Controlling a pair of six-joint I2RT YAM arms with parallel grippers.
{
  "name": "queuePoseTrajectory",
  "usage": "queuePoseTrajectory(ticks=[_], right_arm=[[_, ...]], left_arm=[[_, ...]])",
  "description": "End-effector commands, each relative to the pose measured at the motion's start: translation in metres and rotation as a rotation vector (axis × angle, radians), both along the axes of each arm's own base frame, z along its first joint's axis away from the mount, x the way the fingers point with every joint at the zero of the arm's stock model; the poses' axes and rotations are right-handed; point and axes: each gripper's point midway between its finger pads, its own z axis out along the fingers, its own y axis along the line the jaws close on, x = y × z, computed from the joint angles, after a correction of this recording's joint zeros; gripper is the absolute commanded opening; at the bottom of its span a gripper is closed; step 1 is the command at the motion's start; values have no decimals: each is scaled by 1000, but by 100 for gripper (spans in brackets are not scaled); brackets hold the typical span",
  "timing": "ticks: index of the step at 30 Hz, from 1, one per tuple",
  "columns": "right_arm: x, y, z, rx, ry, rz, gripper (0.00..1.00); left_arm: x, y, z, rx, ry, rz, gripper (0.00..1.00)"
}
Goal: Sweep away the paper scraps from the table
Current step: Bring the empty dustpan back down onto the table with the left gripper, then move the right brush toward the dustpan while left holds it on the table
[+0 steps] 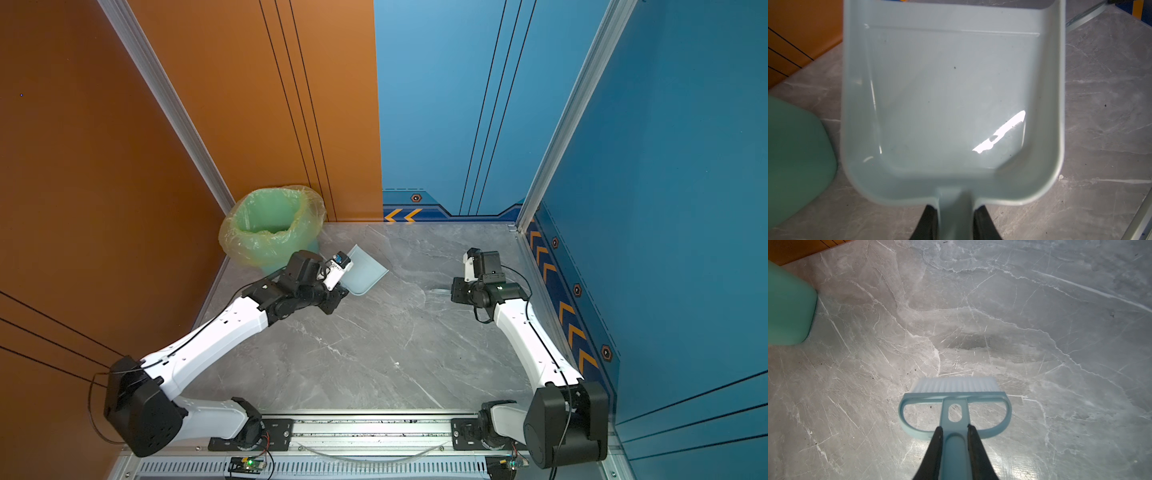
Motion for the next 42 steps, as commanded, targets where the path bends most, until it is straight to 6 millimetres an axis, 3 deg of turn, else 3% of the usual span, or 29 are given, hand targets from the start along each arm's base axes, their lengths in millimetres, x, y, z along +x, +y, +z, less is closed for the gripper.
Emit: queuePoseTrajectory(ticks=[1,9,16,20,28,42], right_arm=[[3,-1,11,-7,-13,-21,0],[2,1,11,-10,-10,-14,0],[-1,5,10,-3,1,4,0],[-1,6,10,-2,5,9,0],[-2,14,10,26,30,37,0],[-34,41,5,130,187,147,0]], left_arm=[[2,-16,-19,-65,72,31,16],[7,-47,-56,-64,149,17,15],[12,-47,-81,-5,166,30,13],[14,-42,-89,22,174,59,13],[20,-60,-98,8,216,75,13],[42,-93,-109,9,245,121,13]])
